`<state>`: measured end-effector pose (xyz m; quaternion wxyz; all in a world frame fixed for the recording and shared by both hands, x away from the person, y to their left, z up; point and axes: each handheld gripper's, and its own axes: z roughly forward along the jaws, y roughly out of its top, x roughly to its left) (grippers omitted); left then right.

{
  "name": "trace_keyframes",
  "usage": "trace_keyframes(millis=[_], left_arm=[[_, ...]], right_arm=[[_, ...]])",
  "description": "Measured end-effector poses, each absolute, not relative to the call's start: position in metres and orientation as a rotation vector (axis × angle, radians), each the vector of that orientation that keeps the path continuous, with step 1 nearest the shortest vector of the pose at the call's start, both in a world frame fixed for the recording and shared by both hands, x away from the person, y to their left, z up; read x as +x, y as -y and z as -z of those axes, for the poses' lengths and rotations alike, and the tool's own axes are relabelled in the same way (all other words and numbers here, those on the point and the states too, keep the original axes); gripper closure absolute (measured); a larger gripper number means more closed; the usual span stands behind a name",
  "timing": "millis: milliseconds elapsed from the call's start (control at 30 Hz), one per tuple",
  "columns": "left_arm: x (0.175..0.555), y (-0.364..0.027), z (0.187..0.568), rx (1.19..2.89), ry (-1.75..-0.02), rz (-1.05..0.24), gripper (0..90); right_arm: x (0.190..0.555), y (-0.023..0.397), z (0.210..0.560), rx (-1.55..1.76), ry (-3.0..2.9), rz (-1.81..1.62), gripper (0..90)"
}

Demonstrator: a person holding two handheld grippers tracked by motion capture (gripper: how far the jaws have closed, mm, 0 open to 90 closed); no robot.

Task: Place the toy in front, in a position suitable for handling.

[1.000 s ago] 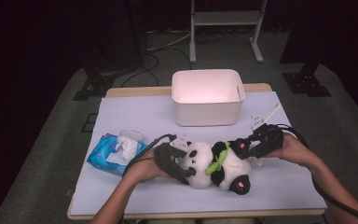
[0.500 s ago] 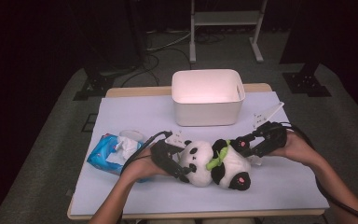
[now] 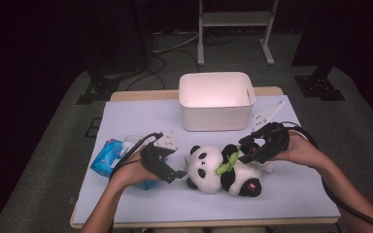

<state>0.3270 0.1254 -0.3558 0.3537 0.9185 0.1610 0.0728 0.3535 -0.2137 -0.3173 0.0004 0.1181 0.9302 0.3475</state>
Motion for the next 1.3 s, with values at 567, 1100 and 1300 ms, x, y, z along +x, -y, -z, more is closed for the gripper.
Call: trace_keyframes(millis=[567, 1100, 1300], left_arm=[[0.329, -0.182, 0.350, 2.401, -0.472, -0.212, 13.6], [0.337, -0.221, 0.350, 2.433, -0.542, -0.248, 23.4], [0.340, -0.230, 0.354, 2.440, -0.549, -0.250, 31.1]], right_arm=[[0.354, 0.189, 0.340, 0.324, -2.950, -1.001, 28.5], [0.352, 0.192, 0.343, 0.333, -2.937, -1.027, 27.8], [0.353, 0.191, 0.344, 0.339, -2.937, -1.030, 27.3]])
